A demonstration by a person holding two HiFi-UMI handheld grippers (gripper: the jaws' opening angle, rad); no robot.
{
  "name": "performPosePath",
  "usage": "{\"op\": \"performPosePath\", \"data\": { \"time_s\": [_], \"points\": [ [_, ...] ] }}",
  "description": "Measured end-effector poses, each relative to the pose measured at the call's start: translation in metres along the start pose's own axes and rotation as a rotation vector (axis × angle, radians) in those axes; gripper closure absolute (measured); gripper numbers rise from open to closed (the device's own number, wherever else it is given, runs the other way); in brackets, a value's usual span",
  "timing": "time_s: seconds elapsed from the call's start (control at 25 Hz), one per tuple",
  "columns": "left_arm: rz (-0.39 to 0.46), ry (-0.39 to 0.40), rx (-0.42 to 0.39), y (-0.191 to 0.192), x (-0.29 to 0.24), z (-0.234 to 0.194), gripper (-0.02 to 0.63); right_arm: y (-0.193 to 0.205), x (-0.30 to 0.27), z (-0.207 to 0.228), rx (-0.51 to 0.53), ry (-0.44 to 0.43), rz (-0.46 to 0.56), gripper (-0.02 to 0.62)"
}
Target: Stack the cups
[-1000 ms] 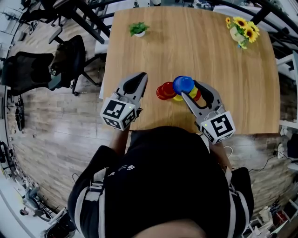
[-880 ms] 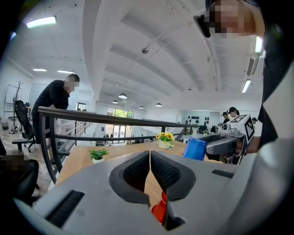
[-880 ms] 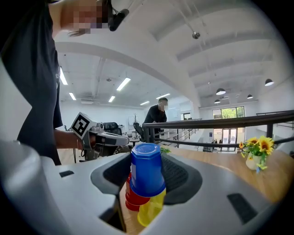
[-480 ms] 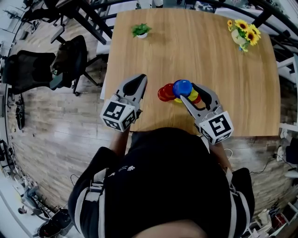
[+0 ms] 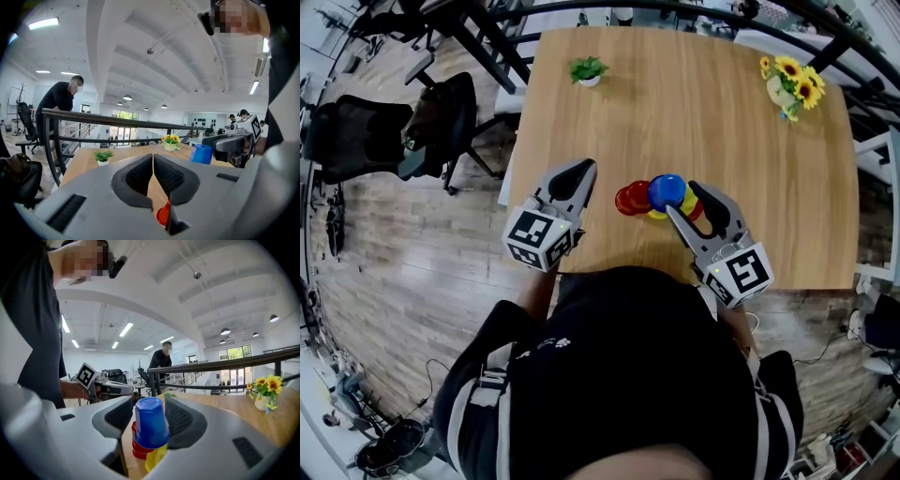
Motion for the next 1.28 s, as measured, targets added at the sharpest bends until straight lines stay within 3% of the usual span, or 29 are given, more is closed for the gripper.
{"op": "performPosePath", "data": {
  "time_s": [0.12,0.28,0.6,0.88,1.28],
  "points": [
    [0.001,-0.001,0.000,0.000,-0.002,0.000,0.589,-0.016,0.010,0.015,-0.072,0.024,0.081,0.380],
    [-0.002,0.002,-0.006,0.001,-0.003,0.001,0.588,-0.025,0.024,0.059,-0.087,0.167,0.133,0.403],
    [-0.022,0.014,-0.007,0.004,-0.008,0.003,0.589,0.001,0.035,0.101,-0.106,0.335,0.126,0.584],
    [-0.015,0.015,-0.003,0.006,-0.008,0.006,0.589,0.028,0.022,0.094,-0.145,0.330,0.058,0.591],
    [-0.014,0.004,-0.007,0.005,-0.003,0.005,0.588,0.027,0.017,0.090,-0.153,0.313,0.046,0.591]
  ]
}}
Point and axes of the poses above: the fingertips, and each gripper's own axes: x backward along the fingers, z to its right, y out of its underside, the point moved 1 cm from there along x, backward along the fingers, and after that the axes turned 9 degrees about y, right-handed, at the moved point
